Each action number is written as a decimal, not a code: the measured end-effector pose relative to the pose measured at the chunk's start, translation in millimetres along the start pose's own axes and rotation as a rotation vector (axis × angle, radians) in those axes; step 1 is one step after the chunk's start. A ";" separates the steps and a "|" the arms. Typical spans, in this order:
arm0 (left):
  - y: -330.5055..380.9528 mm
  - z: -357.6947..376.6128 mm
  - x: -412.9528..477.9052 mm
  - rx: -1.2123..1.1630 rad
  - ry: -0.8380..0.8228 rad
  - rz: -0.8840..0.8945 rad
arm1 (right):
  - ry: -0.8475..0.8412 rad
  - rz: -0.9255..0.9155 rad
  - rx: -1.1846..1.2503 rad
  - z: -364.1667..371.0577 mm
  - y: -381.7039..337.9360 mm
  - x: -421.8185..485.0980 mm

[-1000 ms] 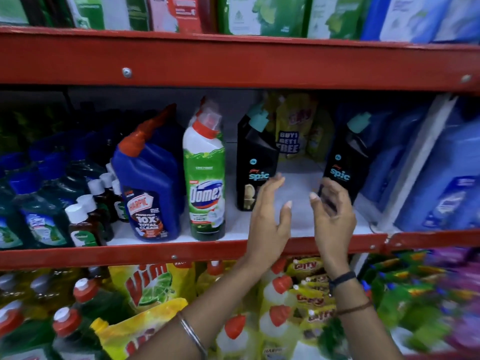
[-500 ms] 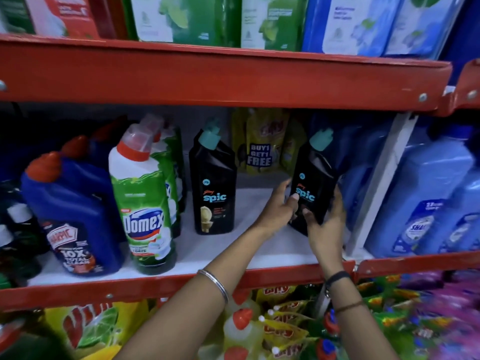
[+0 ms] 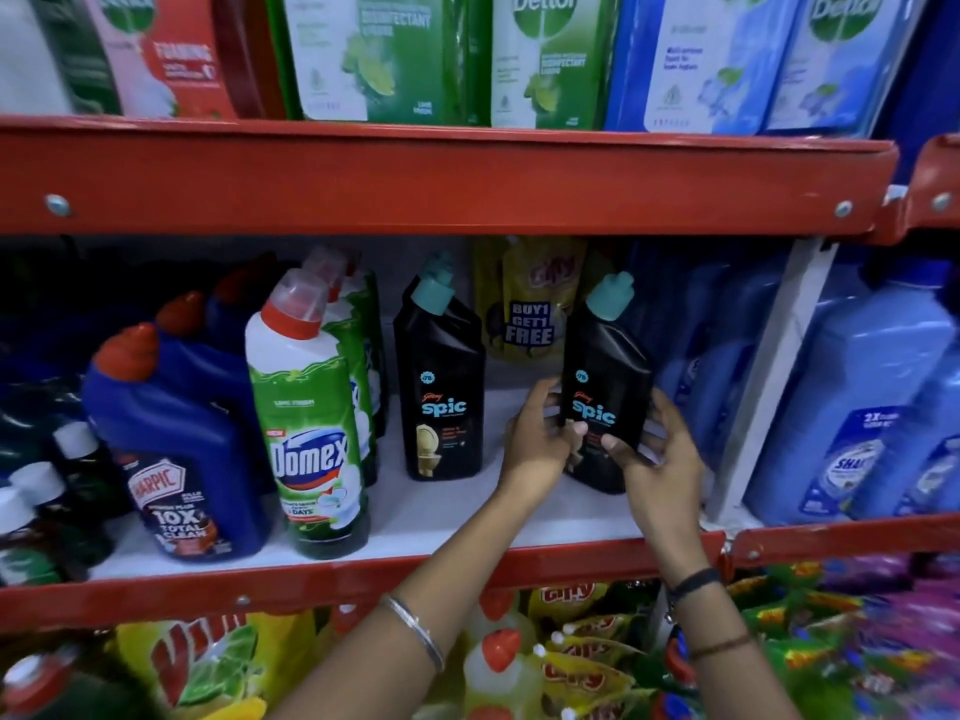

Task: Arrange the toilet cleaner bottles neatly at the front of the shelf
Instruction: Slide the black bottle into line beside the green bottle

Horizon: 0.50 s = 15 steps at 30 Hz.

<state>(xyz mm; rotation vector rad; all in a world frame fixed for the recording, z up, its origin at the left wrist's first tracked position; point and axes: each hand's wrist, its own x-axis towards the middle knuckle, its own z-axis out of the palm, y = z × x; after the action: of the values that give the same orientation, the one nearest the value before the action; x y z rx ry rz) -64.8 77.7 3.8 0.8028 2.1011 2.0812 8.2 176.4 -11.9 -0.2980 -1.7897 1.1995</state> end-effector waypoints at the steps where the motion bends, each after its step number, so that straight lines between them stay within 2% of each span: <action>1: 3.0 -5.9 -7.8 -0.007 0.022 0.013 | -0.019 -0.001 0.020 1.3 -4.9 -3.8; 7: 18.6 -47.5 -56.5 0.014 0.210 0.169 | -0.158 -0.012 0.208 15.0 -38.3 -28.7; 15: 10.1 -95.5 -93.5 0.099 0.434 0.192 | -0.337 -0.011 0.308 53.6 -53.9 -55.2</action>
<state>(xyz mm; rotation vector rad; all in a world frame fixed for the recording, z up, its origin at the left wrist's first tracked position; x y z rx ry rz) -20.3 -48.2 -7.7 0.6280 2.4417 2.4541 10.2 82.9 -3.2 0.0987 -1.8461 1.5638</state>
